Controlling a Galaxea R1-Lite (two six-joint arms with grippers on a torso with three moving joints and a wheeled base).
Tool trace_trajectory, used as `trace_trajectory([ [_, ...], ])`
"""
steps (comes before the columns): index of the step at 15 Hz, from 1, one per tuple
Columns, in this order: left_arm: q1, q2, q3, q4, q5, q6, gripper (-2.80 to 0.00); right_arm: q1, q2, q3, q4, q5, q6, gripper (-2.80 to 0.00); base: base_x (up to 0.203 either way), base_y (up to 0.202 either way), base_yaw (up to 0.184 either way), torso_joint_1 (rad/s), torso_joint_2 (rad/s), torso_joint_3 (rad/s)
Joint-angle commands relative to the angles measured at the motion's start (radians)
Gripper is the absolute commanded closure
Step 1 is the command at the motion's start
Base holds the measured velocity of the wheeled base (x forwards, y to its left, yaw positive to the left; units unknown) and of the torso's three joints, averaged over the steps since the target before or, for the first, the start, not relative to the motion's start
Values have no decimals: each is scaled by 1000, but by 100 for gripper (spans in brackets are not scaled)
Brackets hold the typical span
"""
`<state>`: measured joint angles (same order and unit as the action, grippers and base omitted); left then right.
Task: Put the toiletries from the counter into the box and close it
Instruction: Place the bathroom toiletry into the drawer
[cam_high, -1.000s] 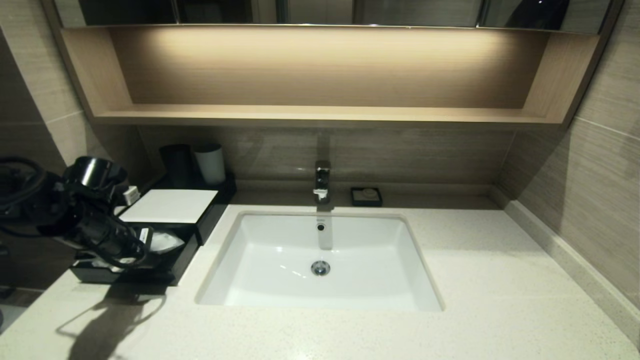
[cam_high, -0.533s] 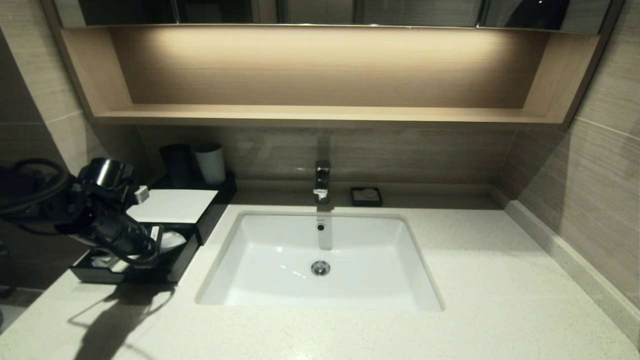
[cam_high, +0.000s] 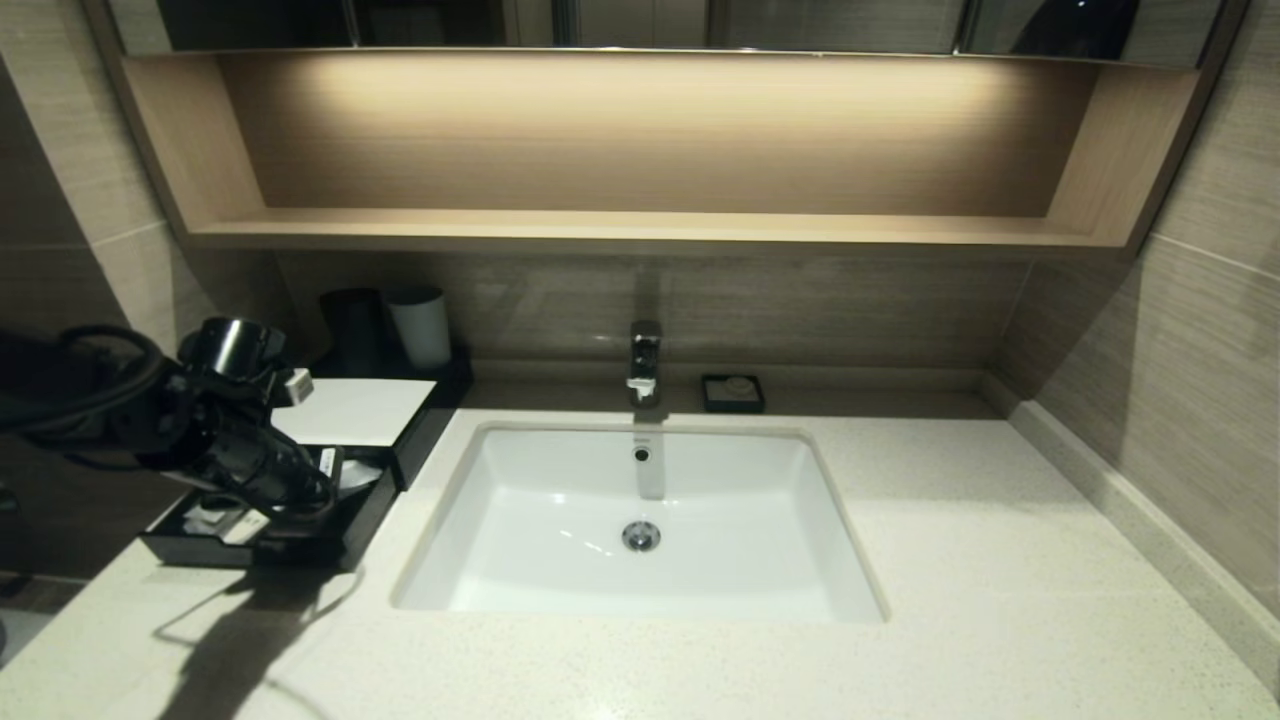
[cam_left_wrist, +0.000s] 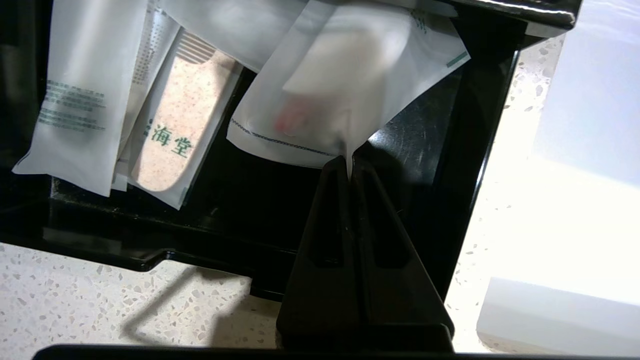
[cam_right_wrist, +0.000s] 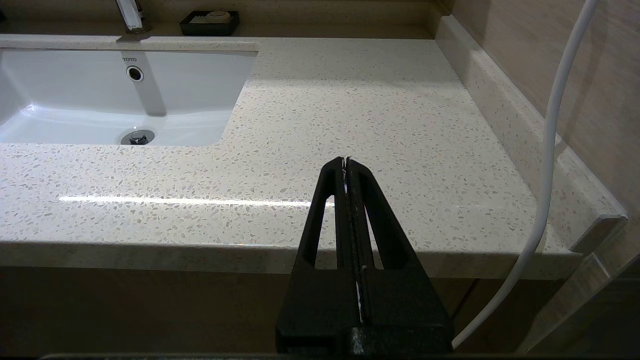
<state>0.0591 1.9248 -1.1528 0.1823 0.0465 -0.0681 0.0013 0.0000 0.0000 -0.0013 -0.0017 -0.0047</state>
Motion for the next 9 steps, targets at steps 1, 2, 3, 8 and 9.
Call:
trace_trajectory([
  [1,-7,0,1,-3,1,-1,0,0,0,2,0,0,-1,0,0,0,0,0,0,0],
  [2,-8,3,-1,-3,0,-1,0,0,0,2,0,0,-1,0,0,0,0,0,0,0],
  [3,-13,12,-5,-3,1,-1,0,0,0,2,0,0,-1,0,0,0,0,0,0,0],
  [8,-14,22,0,-27,1,-1,0,0,0,2,0,0,0,0,0,0,0,0,0,0],
  [9,-15,22,5,-38,1,0,0,0,0,2,0,0,-1,0,0,0,0,0,0,0],
])
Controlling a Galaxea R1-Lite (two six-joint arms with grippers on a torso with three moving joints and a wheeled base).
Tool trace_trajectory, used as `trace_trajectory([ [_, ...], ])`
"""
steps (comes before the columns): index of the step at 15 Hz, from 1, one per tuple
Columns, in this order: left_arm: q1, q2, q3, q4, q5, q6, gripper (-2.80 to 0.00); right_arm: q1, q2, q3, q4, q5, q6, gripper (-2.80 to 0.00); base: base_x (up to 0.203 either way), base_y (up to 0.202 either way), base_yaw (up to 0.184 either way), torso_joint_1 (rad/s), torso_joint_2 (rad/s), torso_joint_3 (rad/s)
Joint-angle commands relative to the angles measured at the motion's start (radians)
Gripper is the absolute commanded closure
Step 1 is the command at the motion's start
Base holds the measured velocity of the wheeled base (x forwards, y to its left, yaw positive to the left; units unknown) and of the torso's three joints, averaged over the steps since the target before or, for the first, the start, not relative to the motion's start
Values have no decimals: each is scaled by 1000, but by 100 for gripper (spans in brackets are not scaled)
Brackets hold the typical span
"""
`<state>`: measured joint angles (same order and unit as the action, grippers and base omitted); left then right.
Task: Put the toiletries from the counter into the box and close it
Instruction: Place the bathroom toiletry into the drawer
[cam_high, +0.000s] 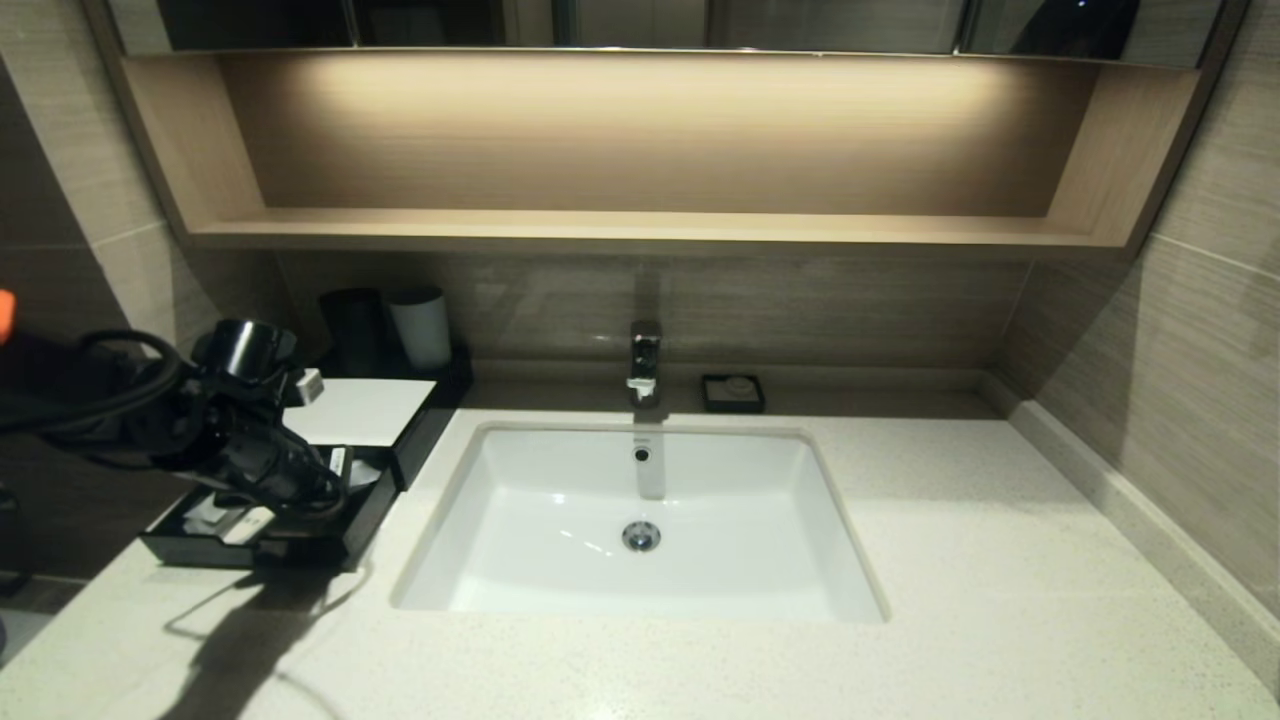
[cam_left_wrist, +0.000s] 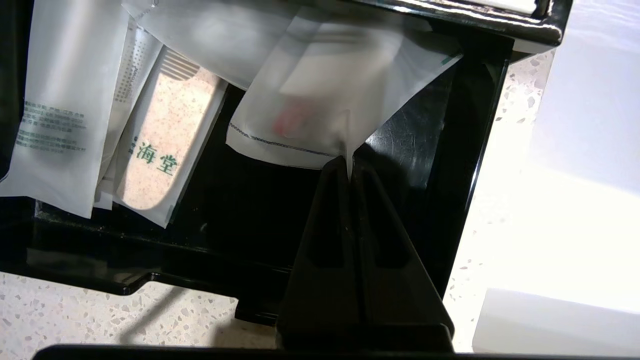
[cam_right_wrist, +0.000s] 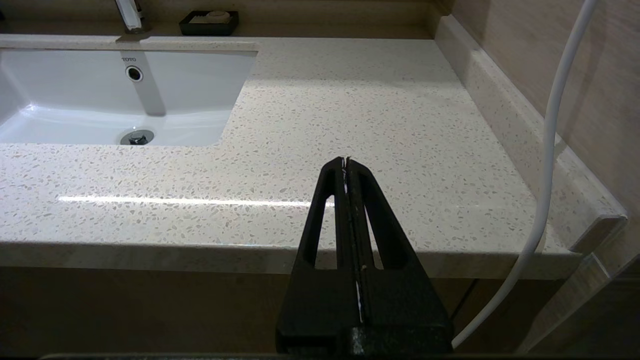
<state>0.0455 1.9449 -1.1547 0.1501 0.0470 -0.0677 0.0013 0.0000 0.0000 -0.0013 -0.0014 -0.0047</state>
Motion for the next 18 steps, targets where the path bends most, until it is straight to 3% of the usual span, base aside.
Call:
trace_trajectory([
  [1,-1,0,7,-12,1,0,0,0,0,2,0,0,-1,0,0,0,0,0,0,0],
  [2,-1,0,6,-12,1,0,-52,0,0,2,0,0,-1,0,0,0,0,0,0,0],
  [3,-1,-1,6,-12,1,0,-280,0,0,2,0,0,0,0,0,0,0,0,0,0],
  [11,-1,-116,35,-5,3,0,-280,0,0,2,0,0,0,0,0,0,0,0,0,0],
  [18,13,-262,130,-10,42,-1,-280,0,0,2,0,0,-1,0,0,0,0,0,0,0],
])
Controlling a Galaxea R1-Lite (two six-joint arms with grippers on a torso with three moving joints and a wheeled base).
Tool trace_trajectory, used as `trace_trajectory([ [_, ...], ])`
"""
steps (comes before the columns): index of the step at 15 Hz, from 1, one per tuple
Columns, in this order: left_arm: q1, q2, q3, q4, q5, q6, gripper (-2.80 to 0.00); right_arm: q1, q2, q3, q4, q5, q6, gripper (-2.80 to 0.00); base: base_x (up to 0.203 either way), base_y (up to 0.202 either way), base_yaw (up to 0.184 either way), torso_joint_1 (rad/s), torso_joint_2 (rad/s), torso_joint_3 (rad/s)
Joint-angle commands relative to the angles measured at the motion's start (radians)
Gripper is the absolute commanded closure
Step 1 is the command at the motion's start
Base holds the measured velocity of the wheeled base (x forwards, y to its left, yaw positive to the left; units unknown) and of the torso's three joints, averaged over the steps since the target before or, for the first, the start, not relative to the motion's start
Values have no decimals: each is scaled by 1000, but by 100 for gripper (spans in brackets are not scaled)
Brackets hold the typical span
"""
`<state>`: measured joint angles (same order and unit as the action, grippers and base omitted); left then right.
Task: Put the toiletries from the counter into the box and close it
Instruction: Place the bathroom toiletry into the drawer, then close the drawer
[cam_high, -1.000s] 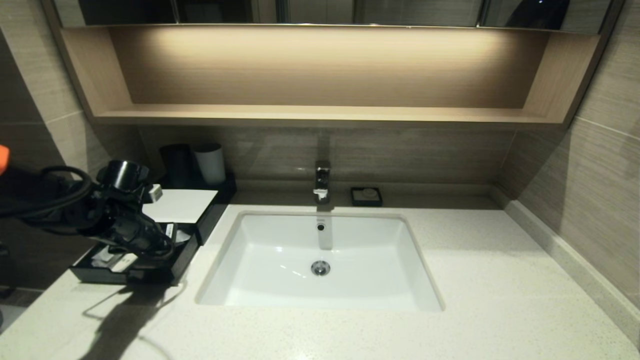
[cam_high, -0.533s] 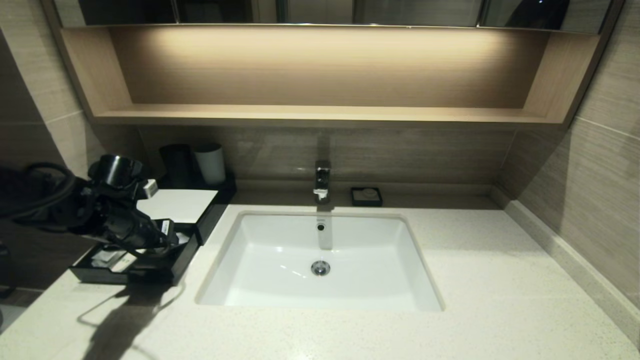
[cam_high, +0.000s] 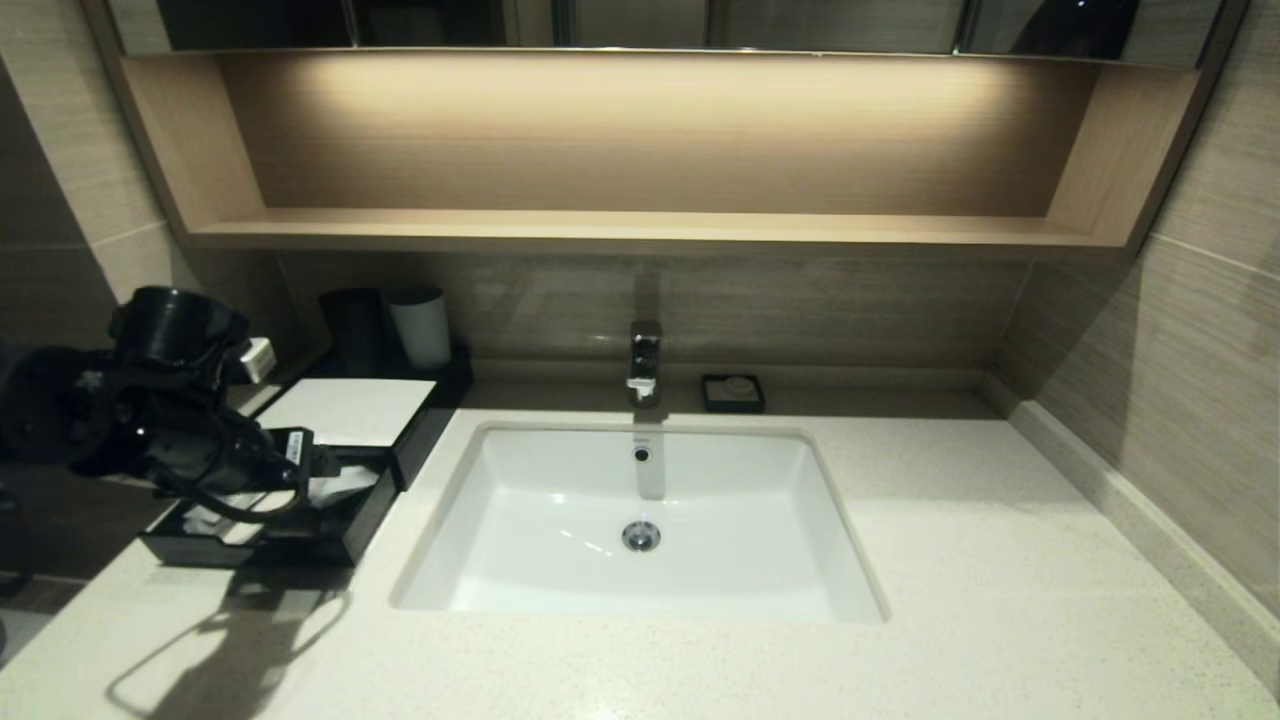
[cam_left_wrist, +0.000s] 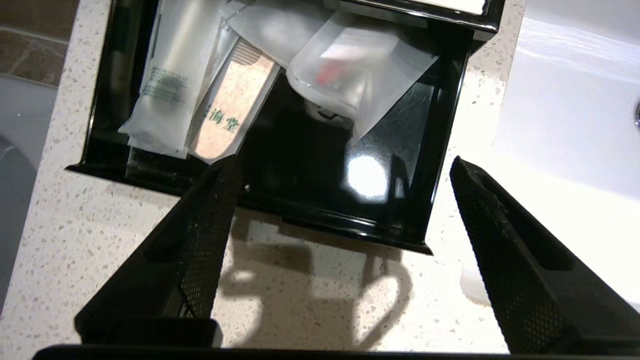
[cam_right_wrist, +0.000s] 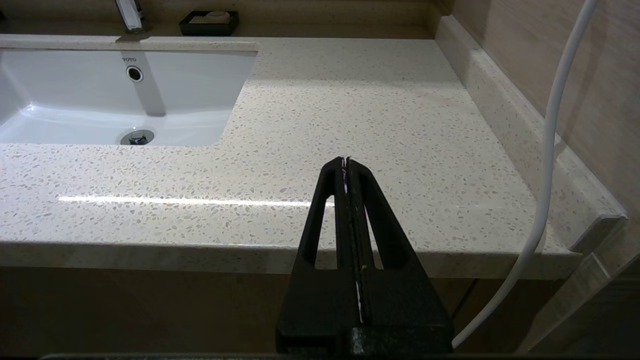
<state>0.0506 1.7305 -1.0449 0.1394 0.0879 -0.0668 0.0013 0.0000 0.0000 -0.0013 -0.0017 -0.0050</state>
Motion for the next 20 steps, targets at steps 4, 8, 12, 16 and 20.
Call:
trace_trajectory([
  [4,18,-143,84,0,1,-2,0,0,0,2,0,0,0,0,0,0,0,0,0,0],
  [8,26,-189,128,8,3,-2,0,0,0,2,0,0,-1,0,0,0,0,0,0,0],
  [12,33,-204,146,9,4,-20,0,0,0,2,0,0,-1,0,0,0,0,0,0,0],
  [16,59,-209,166,11,6,-23,0,0,0,2,0,0,-1,0,0,0,0,0,0,0],
  [20,68,-198,191,20,6,-19,0,0,0,2,0,0,-1,0,0,0,0,0,0,0],
])
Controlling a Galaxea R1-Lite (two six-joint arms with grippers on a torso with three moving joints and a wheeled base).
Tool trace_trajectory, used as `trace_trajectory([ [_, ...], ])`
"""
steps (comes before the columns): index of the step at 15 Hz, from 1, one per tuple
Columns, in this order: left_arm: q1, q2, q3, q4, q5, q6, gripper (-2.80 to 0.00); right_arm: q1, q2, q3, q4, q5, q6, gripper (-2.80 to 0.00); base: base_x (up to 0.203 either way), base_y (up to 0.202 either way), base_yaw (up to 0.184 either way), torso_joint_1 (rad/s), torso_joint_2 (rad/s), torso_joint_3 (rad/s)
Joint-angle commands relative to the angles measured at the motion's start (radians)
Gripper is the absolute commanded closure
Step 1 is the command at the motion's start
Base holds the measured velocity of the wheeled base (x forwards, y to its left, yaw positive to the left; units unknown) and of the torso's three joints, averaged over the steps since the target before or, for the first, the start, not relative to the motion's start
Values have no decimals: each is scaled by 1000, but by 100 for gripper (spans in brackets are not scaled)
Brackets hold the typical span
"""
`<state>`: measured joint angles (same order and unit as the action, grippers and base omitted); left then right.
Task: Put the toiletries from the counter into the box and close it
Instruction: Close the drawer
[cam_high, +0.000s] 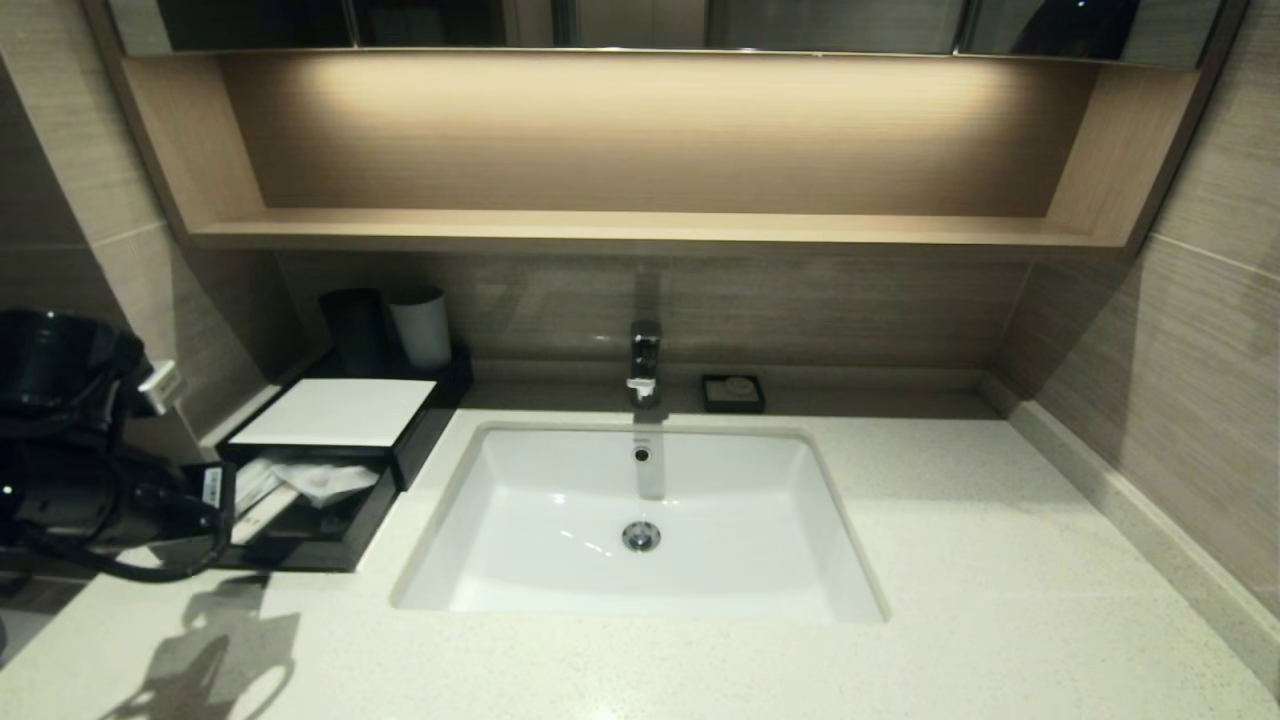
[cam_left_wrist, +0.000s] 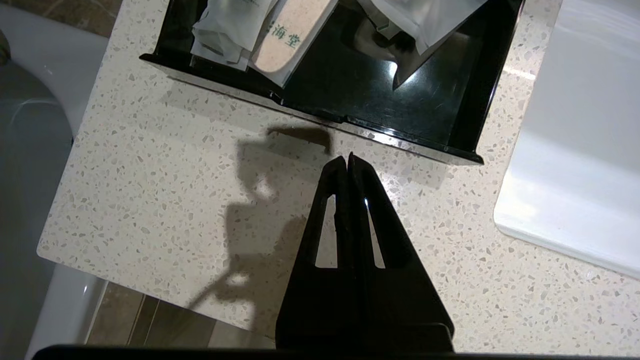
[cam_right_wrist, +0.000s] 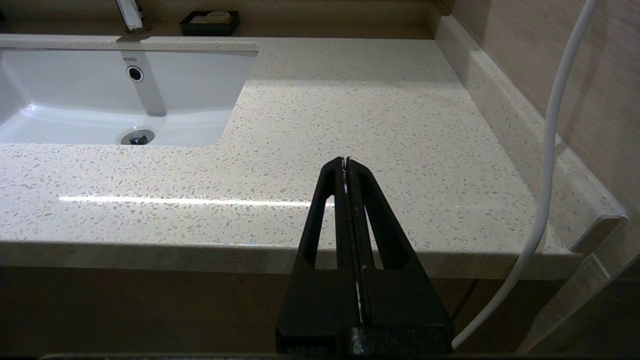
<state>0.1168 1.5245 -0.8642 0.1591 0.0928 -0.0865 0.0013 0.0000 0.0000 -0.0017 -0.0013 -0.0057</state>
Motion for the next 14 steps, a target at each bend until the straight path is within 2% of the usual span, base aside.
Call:
trace_trajectory([
  [1,1,20,16,0,1,2,0,0,0,2,0,0,1,0,0,0,0,0,0,0],
  [8,25,171,-2,-4,2,5,0,0,0,2,0,0,1,0,0,0,0,0,0,0],
  [14,47,203,-10,0,8,17,0,0,0,2,0,0,0,0,0,0,0,0,0,0],
])
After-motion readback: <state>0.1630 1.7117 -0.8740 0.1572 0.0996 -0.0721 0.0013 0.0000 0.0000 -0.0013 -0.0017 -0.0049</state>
